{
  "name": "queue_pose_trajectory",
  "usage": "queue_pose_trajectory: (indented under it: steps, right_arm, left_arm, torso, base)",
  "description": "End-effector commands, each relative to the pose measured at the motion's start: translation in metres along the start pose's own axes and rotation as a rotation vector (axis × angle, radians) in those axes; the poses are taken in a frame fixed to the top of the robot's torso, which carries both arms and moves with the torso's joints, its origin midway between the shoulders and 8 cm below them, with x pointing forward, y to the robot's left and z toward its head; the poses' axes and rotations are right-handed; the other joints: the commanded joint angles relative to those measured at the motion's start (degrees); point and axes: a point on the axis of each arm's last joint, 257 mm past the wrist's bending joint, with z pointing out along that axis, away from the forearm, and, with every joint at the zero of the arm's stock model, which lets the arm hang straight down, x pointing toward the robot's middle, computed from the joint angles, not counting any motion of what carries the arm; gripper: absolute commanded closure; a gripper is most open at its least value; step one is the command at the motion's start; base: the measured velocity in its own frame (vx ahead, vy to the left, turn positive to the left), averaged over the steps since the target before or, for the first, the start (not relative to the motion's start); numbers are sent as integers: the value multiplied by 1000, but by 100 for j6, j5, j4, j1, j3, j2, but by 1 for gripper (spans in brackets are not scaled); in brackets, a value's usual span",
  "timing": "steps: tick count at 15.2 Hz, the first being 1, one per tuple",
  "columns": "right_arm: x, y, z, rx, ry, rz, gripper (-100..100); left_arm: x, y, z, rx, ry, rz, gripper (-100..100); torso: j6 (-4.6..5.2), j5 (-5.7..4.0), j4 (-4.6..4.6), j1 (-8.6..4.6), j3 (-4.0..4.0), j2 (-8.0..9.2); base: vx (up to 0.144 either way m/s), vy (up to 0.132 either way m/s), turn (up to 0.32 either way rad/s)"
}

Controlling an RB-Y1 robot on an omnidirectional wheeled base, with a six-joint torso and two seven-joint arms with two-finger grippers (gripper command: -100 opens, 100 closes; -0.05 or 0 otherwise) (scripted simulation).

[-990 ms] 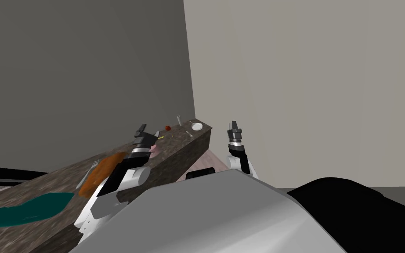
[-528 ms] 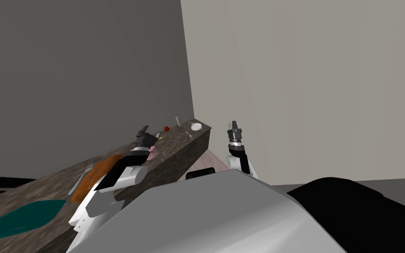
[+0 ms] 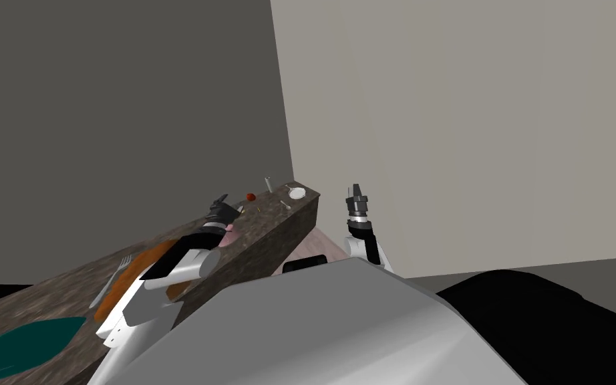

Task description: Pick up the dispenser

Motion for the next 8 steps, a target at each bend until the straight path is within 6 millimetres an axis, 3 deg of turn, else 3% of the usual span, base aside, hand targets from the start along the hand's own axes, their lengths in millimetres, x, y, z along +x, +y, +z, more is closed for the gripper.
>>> queue_pose_trajectory:
  steps: [1, 8]
  right_arm:
    - [0, 0, 0, 0, 0, 0, 0]
    - [0, 0, 0, 0, 0, 0, 0]
  left_arm:
    - [-11, 7, 3, -45, -16, -24, -100]
    - [-28, 32, 3, -165, -64, -48, -100]
  torso:
    - [0, 0, 0, 0, 0, 0]
    - [0, 0, 0, 2, 0, 1]
  base:
    - [4, 9, -71]
    - [4, 13, -50]
